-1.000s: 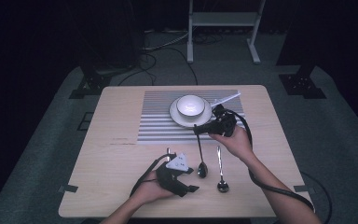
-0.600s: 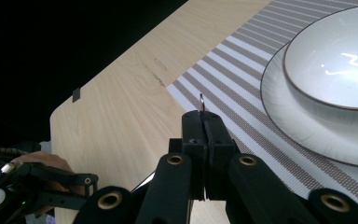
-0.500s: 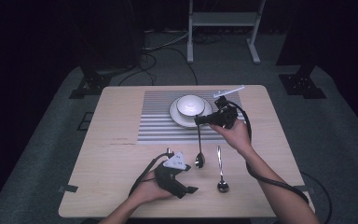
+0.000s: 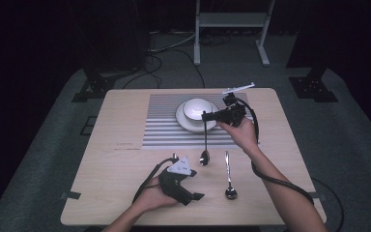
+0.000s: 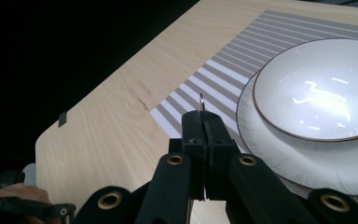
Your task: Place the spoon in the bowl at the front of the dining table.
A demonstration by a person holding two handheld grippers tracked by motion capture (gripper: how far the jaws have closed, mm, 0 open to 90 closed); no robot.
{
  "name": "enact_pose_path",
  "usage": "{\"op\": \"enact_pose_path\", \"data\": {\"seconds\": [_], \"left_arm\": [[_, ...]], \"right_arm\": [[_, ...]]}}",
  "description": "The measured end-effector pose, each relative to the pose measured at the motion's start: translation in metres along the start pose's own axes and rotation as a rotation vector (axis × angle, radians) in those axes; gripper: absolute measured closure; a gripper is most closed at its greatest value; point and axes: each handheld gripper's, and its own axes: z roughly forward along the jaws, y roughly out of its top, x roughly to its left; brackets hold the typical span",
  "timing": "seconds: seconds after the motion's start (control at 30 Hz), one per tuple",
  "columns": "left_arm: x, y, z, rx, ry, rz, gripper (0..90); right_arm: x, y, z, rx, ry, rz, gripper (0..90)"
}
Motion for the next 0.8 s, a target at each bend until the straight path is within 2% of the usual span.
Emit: {"op": "enact_pose_path", "data": {"seconds": [0.8], "left_arm": [[-0.001,-0.001,0.002,0.003,0.004,0.009,16.8]], "right_arm": [[-0.017,0.024,-0.001,-0.071,-0.026,0.051,88.5]]}}
